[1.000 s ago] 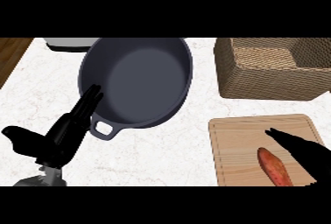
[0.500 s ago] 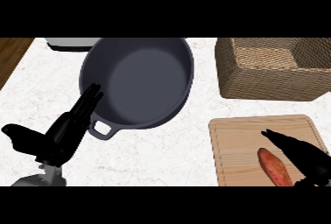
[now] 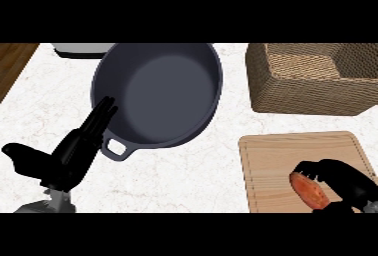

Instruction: Pick the sweet potato from the cutting board and place it in the pot

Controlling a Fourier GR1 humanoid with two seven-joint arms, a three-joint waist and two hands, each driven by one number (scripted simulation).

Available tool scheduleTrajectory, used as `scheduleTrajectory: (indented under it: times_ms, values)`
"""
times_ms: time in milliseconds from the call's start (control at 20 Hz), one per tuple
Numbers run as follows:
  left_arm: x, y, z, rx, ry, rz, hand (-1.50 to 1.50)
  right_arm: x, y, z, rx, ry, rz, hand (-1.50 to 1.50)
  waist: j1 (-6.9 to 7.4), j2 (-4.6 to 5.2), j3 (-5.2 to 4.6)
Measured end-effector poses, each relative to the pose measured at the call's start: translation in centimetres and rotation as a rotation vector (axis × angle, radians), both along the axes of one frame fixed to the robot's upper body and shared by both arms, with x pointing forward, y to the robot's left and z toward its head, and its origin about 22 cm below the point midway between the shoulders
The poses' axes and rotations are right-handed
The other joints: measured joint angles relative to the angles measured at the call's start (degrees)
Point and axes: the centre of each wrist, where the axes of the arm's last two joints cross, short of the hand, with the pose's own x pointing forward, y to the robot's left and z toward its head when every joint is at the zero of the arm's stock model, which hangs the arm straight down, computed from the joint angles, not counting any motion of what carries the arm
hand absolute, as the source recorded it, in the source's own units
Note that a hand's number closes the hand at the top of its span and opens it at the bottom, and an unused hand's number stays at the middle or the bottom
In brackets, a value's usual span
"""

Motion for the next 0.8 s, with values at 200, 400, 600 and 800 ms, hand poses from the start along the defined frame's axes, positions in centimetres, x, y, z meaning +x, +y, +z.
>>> scheduleTrajectory:
  times_ms: [200,400,600,800]
  values:
    - [-0.2,0.1,-0.1,-0.002,0.001,0.007,0.00,-0.1,0.1,-0.6,0.038,-0.022,0.035,1.50,-0.09,-0.05,-0.01]
    - [-0.8,0.0,-0.2,-0.007,0.009,0.009,0.00,-0.3,0.9,-1.0,0.044,-0.049,0.059,1.50,-0.07,-0.07,-0.03]
    - [-0.6,-0.1,-0.4,-0.002,-0.006,0.013,0.00,-0.3,1.6,-1.3,0.040,-0.087,0.068,1.50,-0.28,-0.10,0.00]
    - [-0.9,0.5,-0.4,0.004,-0.001,0.033,0.00,-1.2,6.2,-1.8,0.018,-0.206,-0.080,1.50,-1.26,-0.36,-0.13]
